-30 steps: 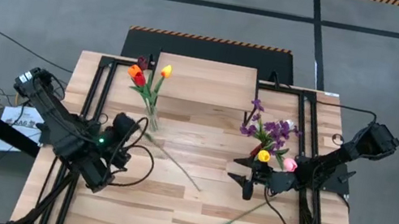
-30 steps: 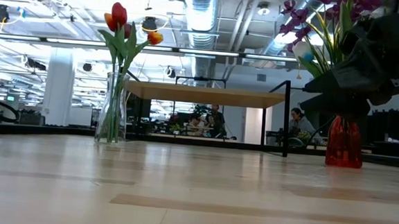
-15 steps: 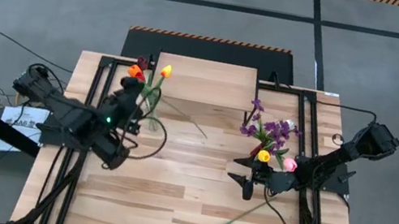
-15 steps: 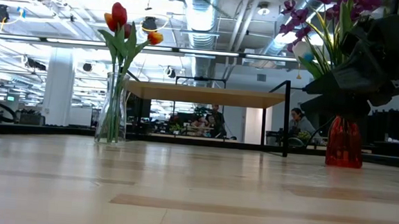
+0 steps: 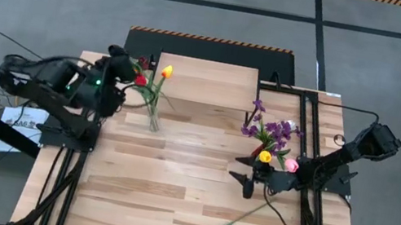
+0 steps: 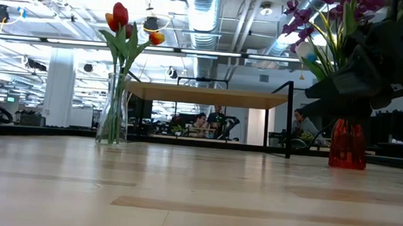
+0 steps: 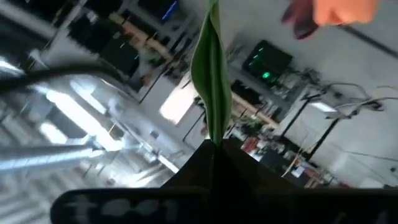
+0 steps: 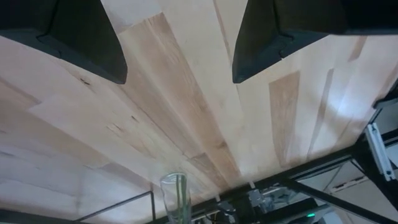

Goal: Pick and place flowers into a vace then onto a shelf
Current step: Put the left black flower into the transparent vase

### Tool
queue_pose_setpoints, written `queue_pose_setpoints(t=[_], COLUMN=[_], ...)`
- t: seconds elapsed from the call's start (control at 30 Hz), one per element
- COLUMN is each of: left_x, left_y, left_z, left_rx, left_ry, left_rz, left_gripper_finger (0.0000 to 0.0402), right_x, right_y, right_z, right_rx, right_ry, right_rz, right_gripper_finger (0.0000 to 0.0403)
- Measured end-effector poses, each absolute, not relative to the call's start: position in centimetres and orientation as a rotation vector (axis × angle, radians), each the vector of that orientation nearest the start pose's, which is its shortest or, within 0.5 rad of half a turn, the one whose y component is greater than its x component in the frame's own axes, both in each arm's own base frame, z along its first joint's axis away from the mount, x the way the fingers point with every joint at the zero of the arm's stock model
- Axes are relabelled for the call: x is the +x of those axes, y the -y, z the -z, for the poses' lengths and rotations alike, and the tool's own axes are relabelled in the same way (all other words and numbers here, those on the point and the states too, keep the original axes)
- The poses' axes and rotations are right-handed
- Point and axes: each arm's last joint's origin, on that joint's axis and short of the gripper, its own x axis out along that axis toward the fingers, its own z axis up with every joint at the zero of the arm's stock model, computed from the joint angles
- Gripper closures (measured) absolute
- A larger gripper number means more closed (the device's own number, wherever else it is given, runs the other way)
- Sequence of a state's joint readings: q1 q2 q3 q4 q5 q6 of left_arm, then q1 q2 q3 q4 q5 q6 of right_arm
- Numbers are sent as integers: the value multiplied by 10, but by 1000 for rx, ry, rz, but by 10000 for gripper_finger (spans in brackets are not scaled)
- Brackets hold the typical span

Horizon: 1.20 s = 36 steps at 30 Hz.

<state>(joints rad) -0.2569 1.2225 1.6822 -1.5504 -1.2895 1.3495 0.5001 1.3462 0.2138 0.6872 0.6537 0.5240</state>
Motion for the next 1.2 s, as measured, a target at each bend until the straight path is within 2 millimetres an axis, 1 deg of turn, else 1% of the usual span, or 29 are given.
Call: queue_pose_setpoints(t=[0.07,0.2,0.3,0.47,0.67,0.83,1.03,1.2], left_x=[164,171,175,180,180,173,161,154], left_y=[6,-4,-9,-17,-28,-29,-24,-21], left_z=[-448,-452,-456,-461,-462,-465,-469,-466], left_rx=[1911,1879,1927,1969,1991,1983,2018,2046], left_ry=[-1447,-1472,-1536,-1596,-1666,-1625,-1527,-1493], left_rz=[-213,-249,-277,-269,-218,-199,-149,-54], left_gripper_finger=[401,400,398,397,396,396,396,394], right_x=[186,187,186,185,185,185,185,185], right_y=[-79,-76,-75,-74,-74,-74,-74,-74], right_z=[-125,-124,-123,-121,-121,-120,-120,-120], right_rx=[273,269,260,246,245,241,241,241], right_ry=[-324,-332,-345,-366,-367,-373,-373,-373], right_rz=[252,269,278,285,285,286,286,286], right_gripper_finger=[117,117,117,117,117,117,117,117])
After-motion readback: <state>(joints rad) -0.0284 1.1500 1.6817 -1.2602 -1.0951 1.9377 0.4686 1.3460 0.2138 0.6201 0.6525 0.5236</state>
